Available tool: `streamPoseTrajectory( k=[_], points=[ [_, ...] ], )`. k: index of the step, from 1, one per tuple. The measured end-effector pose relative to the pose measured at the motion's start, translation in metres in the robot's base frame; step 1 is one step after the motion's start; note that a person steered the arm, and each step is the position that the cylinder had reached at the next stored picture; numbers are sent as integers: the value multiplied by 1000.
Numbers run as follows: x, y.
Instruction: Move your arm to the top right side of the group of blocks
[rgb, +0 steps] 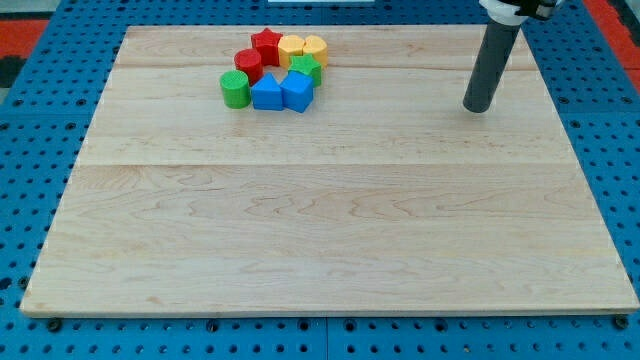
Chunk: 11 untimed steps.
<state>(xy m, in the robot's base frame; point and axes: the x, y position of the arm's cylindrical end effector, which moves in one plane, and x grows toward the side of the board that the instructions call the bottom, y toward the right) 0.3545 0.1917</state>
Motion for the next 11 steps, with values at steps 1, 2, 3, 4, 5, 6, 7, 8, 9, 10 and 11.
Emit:
streamPoseTrajectory(
  k=[1, 2, 3, 4, 5, 6, 7, 8, 9, 10, 11],
  points=[
    [0, 0],
    [0, 0],
    [1, 0],
    [1, 0],
    [-1, 11],
    [-47, 17],
    [-99, -10],
    [-113, -61],
    [-113, -63],
    [-118, -63],
    [-124, -63]
  ],
)
